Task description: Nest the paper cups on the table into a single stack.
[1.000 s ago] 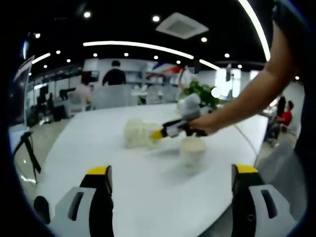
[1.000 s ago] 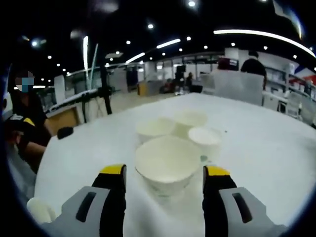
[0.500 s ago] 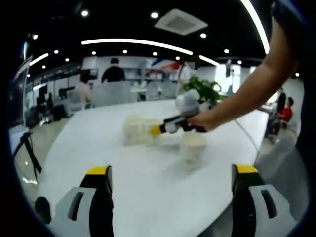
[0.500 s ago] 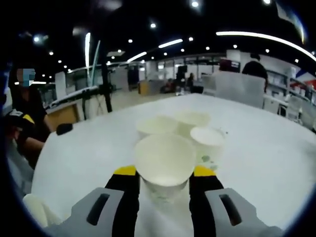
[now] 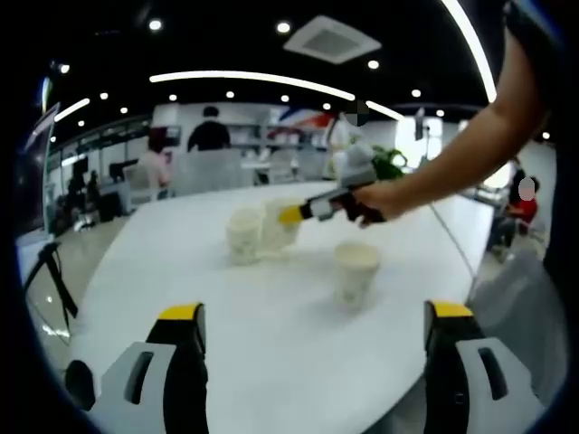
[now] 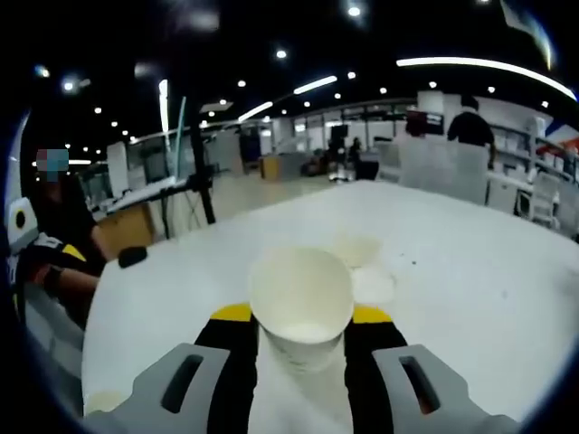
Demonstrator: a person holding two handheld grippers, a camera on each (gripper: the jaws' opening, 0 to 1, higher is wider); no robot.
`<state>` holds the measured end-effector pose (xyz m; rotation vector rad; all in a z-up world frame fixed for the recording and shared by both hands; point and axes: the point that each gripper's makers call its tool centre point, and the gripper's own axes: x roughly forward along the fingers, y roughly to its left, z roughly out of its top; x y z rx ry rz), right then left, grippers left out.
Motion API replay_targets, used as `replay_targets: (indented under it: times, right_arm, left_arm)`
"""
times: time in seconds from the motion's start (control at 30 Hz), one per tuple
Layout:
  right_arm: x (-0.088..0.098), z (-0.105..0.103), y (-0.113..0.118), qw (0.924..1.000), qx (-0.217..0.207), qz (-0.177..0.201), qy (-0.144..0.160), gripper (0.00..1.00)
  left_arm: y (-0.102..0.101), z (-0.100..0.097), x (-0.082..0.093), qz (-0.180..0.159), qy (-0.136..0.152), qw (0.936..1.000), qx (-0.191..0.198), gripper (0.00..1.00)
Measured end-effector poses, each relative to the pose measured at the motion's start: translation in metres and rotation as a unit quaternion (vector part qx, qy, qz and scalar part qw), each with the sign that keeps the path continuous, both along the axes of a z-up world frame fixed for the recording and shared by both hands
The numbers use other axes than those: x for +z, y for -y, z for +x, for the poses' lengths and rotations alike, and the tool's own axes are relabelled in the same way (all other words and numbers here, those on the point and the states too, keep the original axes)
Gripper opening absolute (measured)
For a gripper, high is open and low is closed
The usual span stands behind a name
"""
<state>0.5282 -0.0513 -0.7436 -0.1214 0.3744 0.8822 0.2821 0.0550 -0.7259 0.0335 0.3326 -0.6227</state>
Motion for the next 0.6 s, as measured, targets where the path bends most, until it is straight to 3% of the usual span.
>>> replay_targets:
  times: [0.6]
  right_arm:
    - [0.059, 0.015, 0.014, 0.9996, 0.007, -0.004, 0.029, 0.34]
  left_arm:
    - [0.001, -0.002, -0.004, 0.010, -0.007, 0.9999, -0.008, 1.00]
